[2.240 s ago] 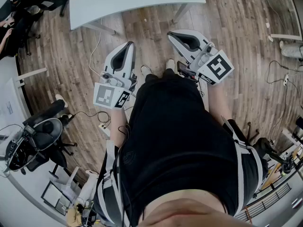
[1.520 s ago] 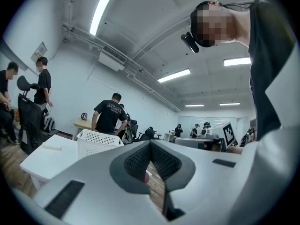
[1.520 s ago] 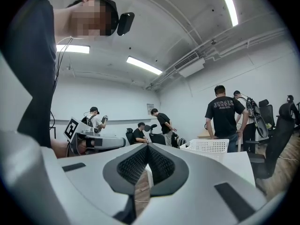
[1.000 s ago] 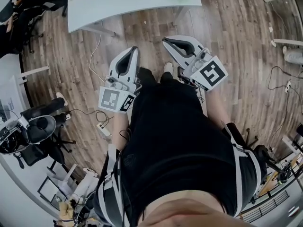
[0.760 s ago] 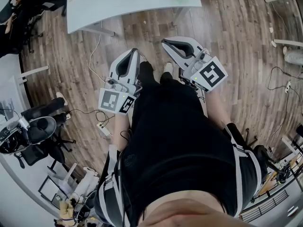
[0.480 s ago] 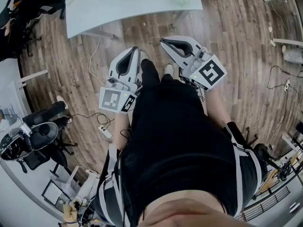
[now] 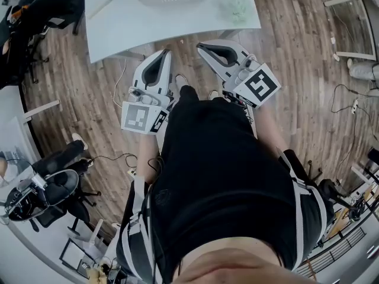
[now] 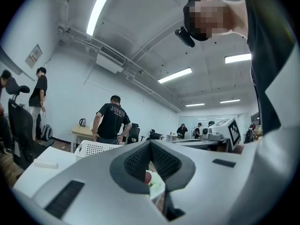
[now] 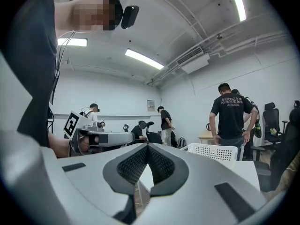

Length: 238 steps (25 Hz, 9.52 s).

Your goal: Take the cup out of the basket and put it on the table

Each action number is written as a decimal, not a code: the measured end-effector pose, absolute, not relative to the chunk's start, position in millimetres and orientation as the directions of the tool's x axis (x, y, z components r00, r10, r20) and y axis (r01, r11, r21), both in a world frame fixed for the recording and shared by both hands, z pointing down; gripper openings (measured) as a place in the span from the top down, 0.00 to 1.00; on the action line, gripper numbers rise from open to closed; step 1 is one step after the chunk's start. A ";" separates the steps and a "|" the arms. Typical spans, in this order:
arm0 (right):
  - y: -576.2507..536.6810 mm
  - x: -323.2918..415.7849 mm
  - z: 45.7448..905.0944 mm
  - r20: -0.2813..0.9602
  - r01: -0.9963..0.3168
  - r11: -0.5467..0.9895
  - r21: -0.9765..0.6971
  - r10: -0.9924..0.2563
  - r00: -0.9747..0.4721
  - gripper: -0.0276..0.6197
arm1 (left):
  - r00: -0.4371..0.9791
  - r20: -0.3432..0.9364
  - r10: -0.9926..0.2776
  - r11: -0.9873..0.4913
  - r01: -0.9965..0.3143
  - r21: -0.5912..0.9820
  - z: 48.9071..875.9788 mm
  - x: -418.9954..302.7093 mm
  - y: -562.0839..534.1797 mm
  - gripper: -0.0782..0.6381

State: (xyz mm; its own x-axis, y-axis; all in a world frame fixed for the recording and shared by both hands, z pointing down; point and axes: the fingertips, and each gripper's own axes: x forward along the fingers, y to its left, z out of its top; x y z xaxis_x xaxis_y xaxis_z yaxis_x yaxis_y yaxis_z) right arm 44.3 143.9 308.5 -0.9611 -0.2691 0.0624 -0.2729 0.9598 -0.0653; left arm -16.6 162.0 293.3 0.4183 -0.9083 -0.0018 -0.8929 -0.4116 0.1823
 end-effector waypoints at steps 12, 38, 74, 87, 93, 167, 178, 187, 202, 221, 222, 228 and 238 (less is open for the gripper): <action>86.6 -21.8 307.3 0.096 -0.354 0.934 -0.051 -0.349 -0.932 0.93 | 0.482 0.048 -0.875 -0.469 -0.868 0.163 299.7 -84.6 114.1 0.87; -67.5 -29.9 294.3 0.032 -0.292 0.956 -0.029 -0.291 -0.956 0.93 | 0.396 0.043 -0.917 -0.381 -0.905 0.189 296.3 -93.9 -30.9 0.87; -188.3 -105.1 348.1 0.148 -0.335 0.942 -0.006 -0.331 -0.932 0.93 | 0.496 0.074 -0.865 -0.478 -0.860 0.177 321.9 -143.1 -120.0 0.87; -248.2 -152.3 403.3 0.297 -0.271 0.962 0.036 -0.269 -0.916 0.83 | 0.513 0.098 -0.853 -0.493 -0.853 0.170 330.8 -154.1 -128.5 0.87; -255.8 -183.8 452.4 0.397 -0.197 0.980 0.027 -0.191 -0.898 0.80 | 0.511 0.103 -0.854 -0.490 -0.854 0.174 334.2 -166.1 -136.3 0.87; -199.7 -158.4 340.5 0.349 -0.135 0.981 0.142 -0.177 -0.920 0.91 | 0.491 0.031 -0.871 -0.484 -0.867 0.119 300.7 -174.2 -132.8 0.87; -152.4 -93.9 316.9 0.249 -0.248 0.965 0.085 -0.261 -0.933 0.91 | 0.502 0.019 -0.864 -0.496 -0.859 0.125 301.9 -154.4 -111.5 0.87; -109.9 -72.2 317.1 0.189 -0.191 0.977 0.098 -0.207 -0.960 0.91 | 0.504 0.037 -0.863 -0.497 -0.859 0.124 307.4 -134.9 -103.6 0.87; -47.2 -34.6 359.3 0.185 0.046 0.999 0.020 0.042 -0.982 0.91 | 0.372 0.066 -0.926 -0.363 -0.924 0.119 317.5 -88.4 -76.6 0.87; 12.3 -78.4 482.8 0.364 -0.173 0.985 0.003 -0.162 -0.917 0.91 | 0.491 0.061 -0.869 -0.481 -0.868 0.127 323.3 -109.9 52.8 0.87; 12.3 -81.8 492.5 0.384 -0.178 0.984 0.007 -0.167 -0.908 0.91 | 0.498 0.061 -0.865 -0.488 -0.863 0.129 324.4 -110.9 59.4 0.87; 12.8 -95.4 549.2 0.503 -0.202 0.979 0.028 -0.189 -0.844 0.91 | 0.515 0.069 -0.854 -0.500 -0.851 0.161 337.1 -122.3 95.1 0.87; 17.0 -109.8 596.9 0.612 -0.138 0.988 0.069 -0.151 -0.776 0.91 | 0.480 0.093 -0.872 -0.460 -0.870 0.178 340.6 -122.4 114.7 0.87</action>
State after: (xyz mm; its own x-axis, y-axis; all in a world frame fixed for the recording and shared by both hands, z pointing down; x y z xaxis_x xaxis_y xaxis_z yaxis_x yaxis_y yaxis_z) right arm -109.8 17.0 596.9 -0.7761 -0.1512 0.6122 -0.1385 0.9880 0.0685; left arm -122.4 114.7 340.6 0.4802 -0.8722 0.0932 -0.8700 -0.4600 0.1776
